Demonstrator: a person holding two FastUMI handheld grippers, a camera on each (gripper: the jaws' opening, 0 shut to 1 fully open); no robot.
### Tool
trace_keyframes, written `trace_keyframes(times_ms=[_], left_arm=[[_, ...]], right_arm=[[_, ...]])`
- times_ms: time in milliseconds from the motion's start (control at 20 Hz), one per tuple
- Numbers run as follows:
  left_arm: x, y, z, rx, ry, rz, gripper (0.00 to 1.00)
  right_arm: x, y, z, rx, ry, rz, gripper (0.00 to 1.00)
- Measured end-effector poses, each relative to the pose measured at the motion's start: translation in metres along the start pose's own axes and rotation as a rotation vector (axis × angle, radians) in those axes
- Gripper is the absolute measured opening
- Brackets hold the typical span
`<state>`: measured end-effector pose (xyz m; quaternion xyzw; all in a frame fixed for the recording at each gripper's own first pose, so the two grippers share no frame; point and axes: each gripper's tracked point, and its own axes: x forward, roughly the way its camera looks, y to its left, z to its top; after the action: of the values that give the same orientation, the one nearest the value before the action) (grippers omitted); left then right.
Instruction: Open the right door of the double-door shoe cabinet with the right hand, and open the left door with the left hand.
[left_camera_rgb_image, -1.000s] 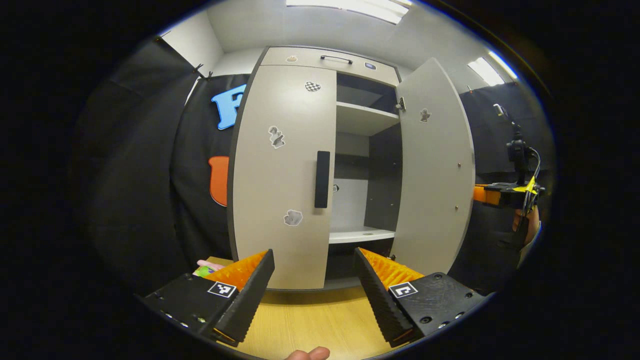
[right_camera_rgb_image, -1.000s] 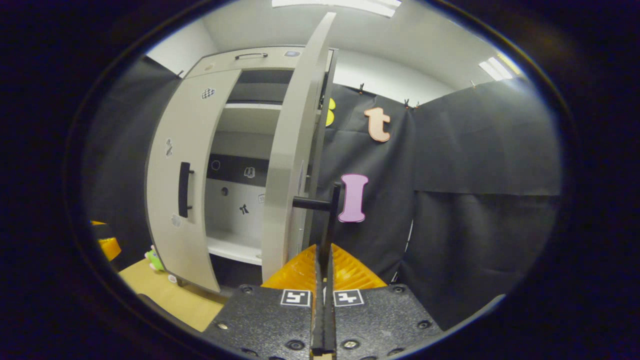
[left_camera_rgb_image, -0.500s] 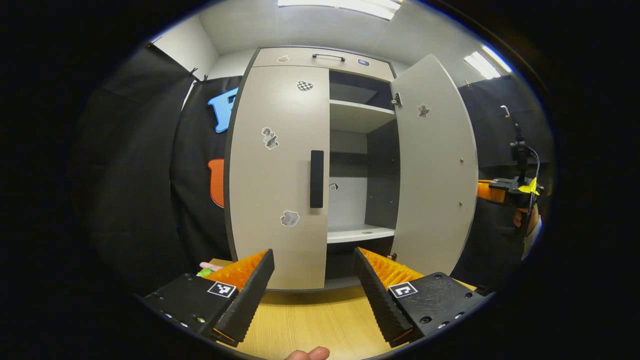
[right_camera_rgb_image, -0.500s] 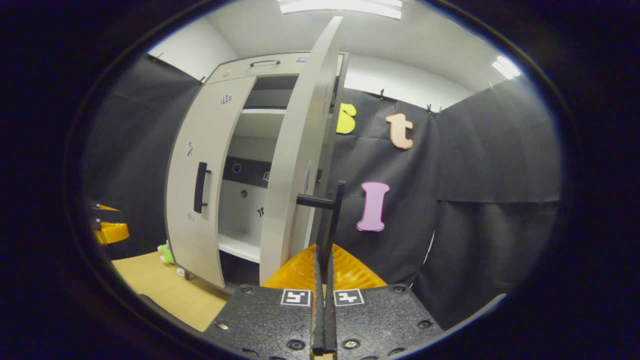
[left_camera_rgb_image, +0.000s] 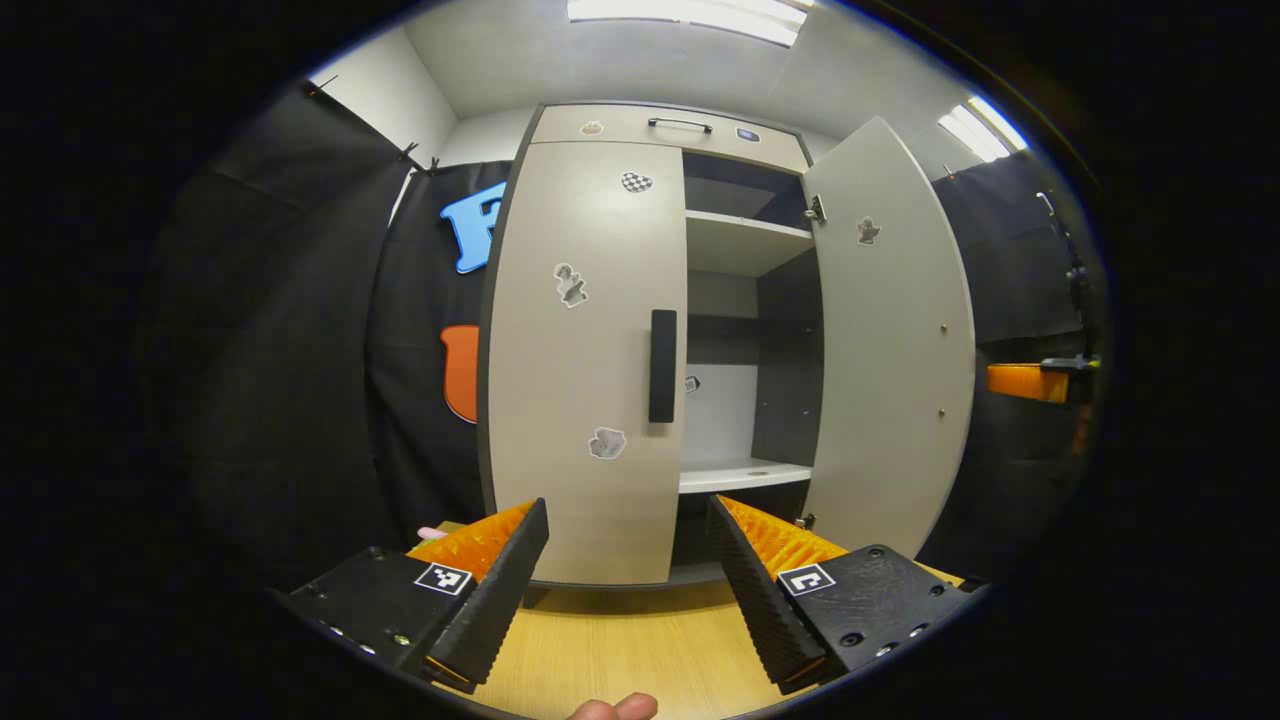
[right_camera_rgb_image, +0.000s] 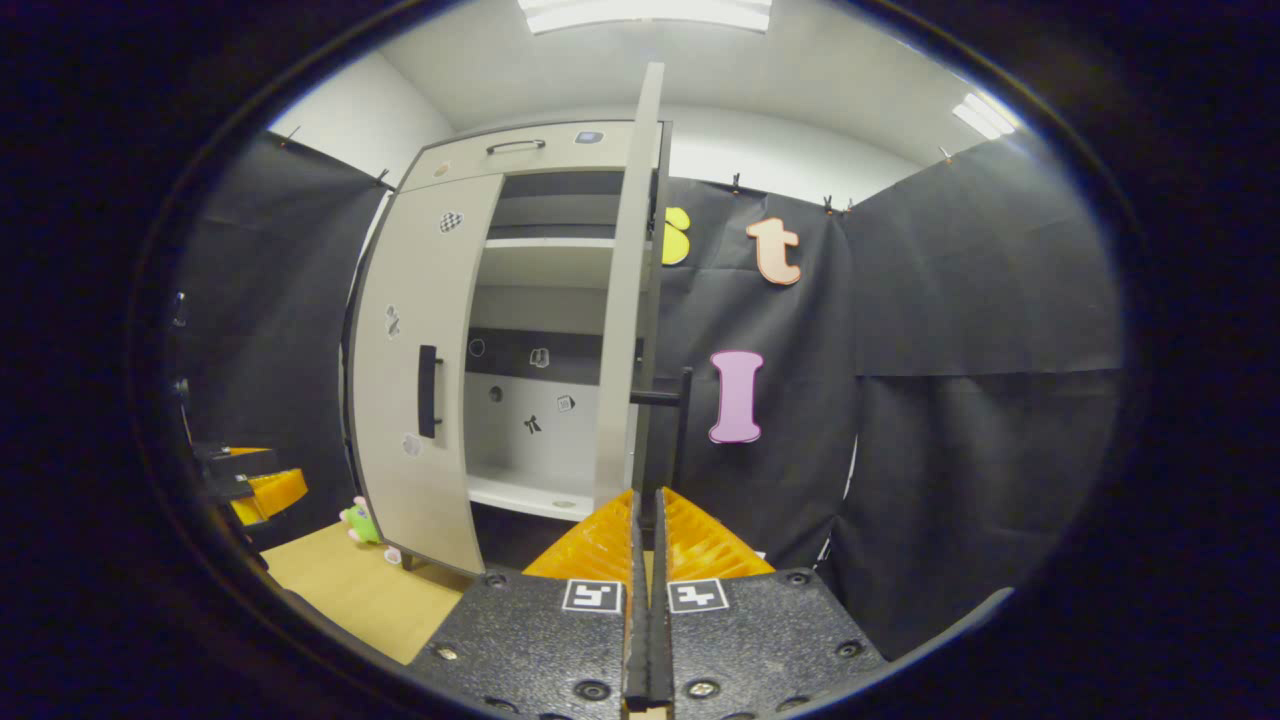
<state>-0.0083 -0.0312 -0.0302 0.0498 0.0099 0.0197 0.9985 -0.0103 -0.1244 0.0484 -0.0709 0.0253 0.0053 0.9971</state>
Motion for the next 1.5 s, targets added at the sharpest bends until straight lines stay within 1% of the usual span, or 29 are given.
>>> trace_keyframes(times_ms=[100, 150, 200, 250, 300, 350, 400, 550, 700, 750, 800, 900, 950, 1000, 1150, 1350, 1500], left_arm=[[0.001, 0.006, -0.005, 0.006, 0.003, 0.015, 0.95], [0.001, 0.008, -0.005, 0.002, 0.002, 0.015, 0.95], [-0.001, 0.010, -0.003, 0.000, -0.002, 0.018, 0.95], [-0.002, 0.013, -0.001, -0.001, -0.006, 0.022, 0.95], [-0.004, 0.016, -0.001, 0.001, -0.008, 0.024, 0.95], [-0.006, 0.019, -0.001, 0.003, -0.011, 0.027, 0.95], [-0.008, 0.023, -0.002, 0.005, -0.012, 0.030, 0.95], [-0.014, 0.033, -0.001, 0.010, -0.017, 0.048, 0.95], [-0.018, 0.044, -0.001, 0.010, -0.021, 0.067, 0.95], [-0.018, 0.046, -0.001, 0.009, -0.021, 0.072, 0.95], [-0.018, 0.048, -0.001, 0.008, -0.020, 0.075, 0.95], [-0.017, 0.047, -0.002, 0.001, -0.020, 0.073, 0.95], [-0.016, 0.046, -0.001, -0.005, -0.020, 0.068, 0.95], [-0.013, 0.044, -0.001, -0.013, -0.020, 0.059, 0.95], [-0.005, 0.032, 0.006, -0.045, -0.041, 0.019, 0.95], [0.015, 0.022, 0.031, -0.017, -0.102, 0.006, 0.95], [0.032, 0.003, 0.065, -0.030, -0.177, -0.039, 0.95]], right_arm=[[-0.008, 0.021, 0.008, 0.031, -0.020, 0.023, 0.04], [-0.009, 0.031, 0.011, 0.033, -0.032, 0.034, 0.01], [-0.009, 0.038, 0.010, 0.033, -0.039, 0.044, 0.04], [-0.007, 0.048, 0.010, 0.033, -0.047, 0.058, 0.04], [-0.005, 0.056, 0.009, 0.036, -0.051, 0.064, 0.01], [-0.002, 0.066, 0.008, 0.040, -0.055, 0.075, 0.04], [0.004, 0.072, 0.005, 0.038, -0.053, 0.083, 0.01], [0.016, 0.086, -0.008, 0.026, -0.043, 0.070, 0.04], [0.022, 0.103, -0.020, 0.047, -0.018, 0.105, 0.04], [0.024, 0.106, -0.020, 0.055, -0.020, 0.112, 0.08], [0.025, 0.105, -0.020, 0.061, -0.027, 0.101, 0.14], [0.027, 0.101, -0.020, 0.055, -0.038, 0.074, 0.50], [0.027, 0.103, -0.021, 0.057, -0.042, 0.073, 0.67], [0.027, 0.104, -0.020, 0.063, -0.047, 0.079, 0.72], [0.030, 0.104, -0.021, 0.069, -0.047, 0.083, 0.78], [0.034, 0.101, -0.026, 0.055, -0.028, 0.078, 0.79], [0.034, 0.098, -0.031, 0.049, -0.019, 0.078, 0.78]])
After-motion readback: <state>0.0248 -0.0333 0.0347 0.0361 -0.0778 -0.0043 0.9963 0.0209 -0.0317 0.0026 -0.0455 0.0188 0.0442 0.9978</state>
